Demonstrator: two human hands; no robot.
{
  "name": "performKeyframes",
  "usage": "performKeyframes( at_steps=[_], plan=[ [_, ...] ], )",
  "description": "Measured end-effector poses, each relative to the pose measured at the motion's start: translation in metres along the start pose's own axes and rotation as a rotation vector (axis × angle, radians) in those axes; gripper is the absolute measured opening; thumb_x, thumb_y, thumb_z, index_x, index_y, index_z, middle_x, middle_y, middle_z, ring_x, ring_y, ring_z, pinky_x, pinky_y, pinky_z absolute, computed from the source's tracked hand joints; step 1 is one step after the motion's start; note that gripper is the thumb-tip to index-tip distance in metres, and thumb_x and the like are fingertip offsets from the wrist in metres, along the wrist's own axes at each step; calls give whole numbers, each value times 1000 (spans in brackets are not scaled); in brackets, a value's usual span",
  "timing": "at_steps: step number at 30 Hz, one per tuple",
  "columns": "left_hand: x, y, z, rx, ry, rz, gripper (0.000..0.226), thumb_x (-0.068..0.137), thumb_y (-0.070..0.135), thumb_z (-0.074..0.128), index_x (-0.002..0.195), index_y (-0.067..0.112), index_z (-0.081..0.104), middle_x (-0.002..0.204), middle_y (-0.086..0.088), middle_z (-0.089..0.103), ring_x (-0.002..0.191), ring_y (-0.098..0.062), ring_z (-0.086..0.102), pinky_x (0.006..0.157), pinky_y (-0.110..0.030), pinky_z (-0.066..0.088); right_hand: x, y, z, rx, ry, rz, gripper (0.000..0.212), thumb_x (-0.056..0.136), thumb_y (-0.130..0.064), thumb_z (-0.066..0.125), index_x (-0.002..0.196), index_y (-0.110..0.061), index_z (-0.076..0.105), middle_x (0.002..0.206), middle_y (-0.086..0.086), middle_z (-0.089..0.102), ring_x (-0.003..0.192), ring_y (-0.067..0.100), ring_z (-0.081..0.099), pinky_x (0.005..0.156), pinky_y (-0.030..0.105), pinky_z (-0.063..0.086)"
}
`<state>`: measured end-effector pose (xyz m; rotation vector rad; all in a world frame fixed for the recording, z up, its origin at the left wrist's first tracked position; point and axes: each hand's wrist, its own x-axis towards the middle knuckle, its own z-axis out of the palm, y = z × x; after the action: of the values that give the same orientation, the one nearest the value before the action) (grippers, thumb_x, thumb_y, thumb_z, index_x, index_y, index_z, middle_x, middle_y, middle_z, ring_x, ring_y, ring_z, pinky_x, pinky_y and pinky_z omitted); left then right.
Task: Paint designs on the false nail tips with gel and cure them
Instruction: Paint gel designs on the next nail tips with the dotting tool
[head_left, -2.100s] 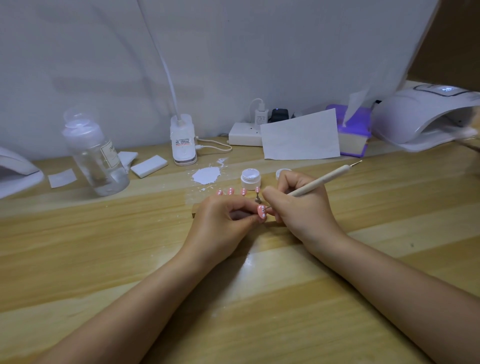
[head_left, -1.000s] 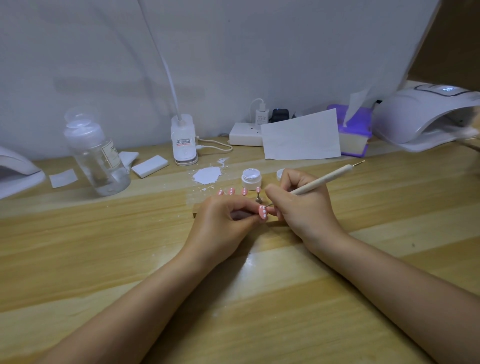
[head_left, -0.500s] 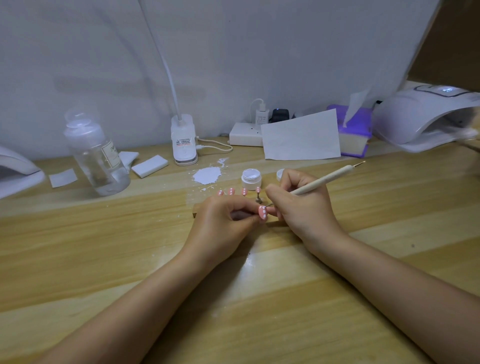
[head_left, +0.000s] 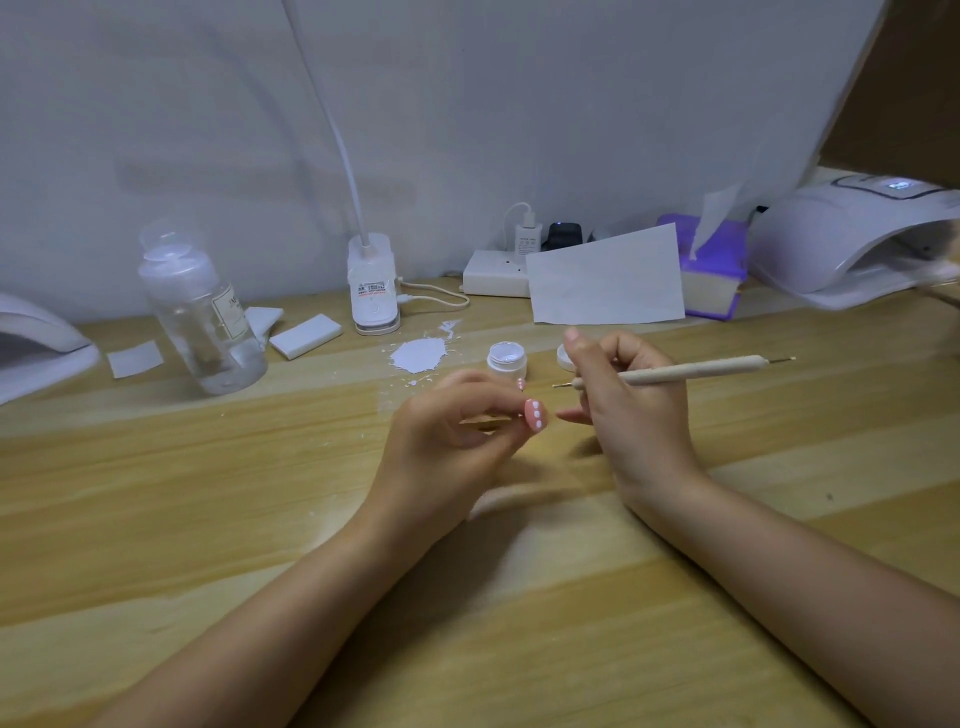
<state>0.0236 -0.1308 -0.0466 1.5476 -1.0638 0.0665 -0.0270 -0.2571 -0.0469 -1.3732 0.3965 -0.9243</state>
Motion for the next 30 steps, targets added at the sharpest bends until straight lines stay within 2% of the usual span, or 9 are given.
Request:
performKeyframes(
  at_steps=[5, 7, 10, 13, 16, 20, 24, 27, 30],
  plan=[
    [10, 6, -17, 17, 130, 63, 8, 75, 8, 68, 80, 14, 67, 79, 0, 66, 73, -6, 62, 66, -15, 50, 0, 0, -1, -56, 0, -32, 33, 80, -22, 69, 58, -17, 45, 48, -8, 46, 42, -1, 45, 46, 18, 49],
    [15, 5, -28, -2, 210, -22, 9, 73, 16, 68, 81, 20, 66, 78, 7, 67, 72, -3, 64, 69, -15, 50, -1, -1, -2, -75, -27, -49, 33, 78, -22, 71, 58, -17, 45, 44, -12, 45, 43, -1, 45, 50, 22, 51],
    [20, -2, -46, 22, 213, -183, 11, 73, 12, 71, 77, 21, 66, 69, 13, 68, 69, 0, 64, 68, -11, 49, -3, -3, -3, -94, -91, -54, 27, 73, -22, 74, 62, -17, 50, 47, -14, 53, 49, -1, 49, 61, 34, 49],
    [18, -10, -58, 46, 166, -363, 11, 74, 6, 71, 71, 15, 66, 68, 6, 67, 63, 3, 61, 60, -7, 47, -3, -3, -5, -86, -145, -45, 18, 73, -20, 74, 71, -17, 57, 60, -13, 64, 61, 0, 59, 70, 41, 51],
    [16, -15, -64, 29, 101, -480, 14, 76, -2, 68, 70, 10, 65, 63, 4, 66, 55, 4, 60, 56, -7, 47, 0, -1, -8, -137, -156, -76, 13, 76, -15, 72, 81, -15, 61, 69, -10, 65, 69, 3, 60, 72, 32, 52],
    [15, -18, -64, 54, 24, -496, 11, 75, -3, 68, 70, 6, 65, 53, 11, 66, 52, 6, 60, 54, -3, 43, 7, 0, -18, -390, -214, -217, 14, 80, -8, 68, 90, -16, 62, 82, -1, 62, 73, 8, 55, 67, 15, 44],
    [14, -25, -62, 49, 30, -509, 16, 73, -2, 71, 65, 12, 65, 57, 10, 67, 57, 3, 61, 58, -5, 45, 14, 0, -26, -759, -331, -321, 25, 81, -5, 64, 99, -21, 63, 88, 0, 64, 75, 14, 54, 68, 21, 45],
    [14, -30, -60, 82, 21, -501, 18, 70, 1, 73, 63, 16, 66, 62, 10, 66, 57, 4, 59, 61, -6, 46, 14, 1, -26, -933, -394, -401, 39, 78, 4, 61, 106, -23, 65, 82, -18, 51, 81, 9, 49, 64, 9, 37],
    [14, -34, -61, 88, 24, -502, 19, 69, 4, 75, 63, 20, 66, 64, 10, 66, 59, 3, 60, 63, -7, 47, 13, 2, -23, -1002, -407, -439, 36, 82, 1, 56, 108, -22, 66, 78, -24, 42, 89, 13, 50, 70, 21, 36]
  ],
)
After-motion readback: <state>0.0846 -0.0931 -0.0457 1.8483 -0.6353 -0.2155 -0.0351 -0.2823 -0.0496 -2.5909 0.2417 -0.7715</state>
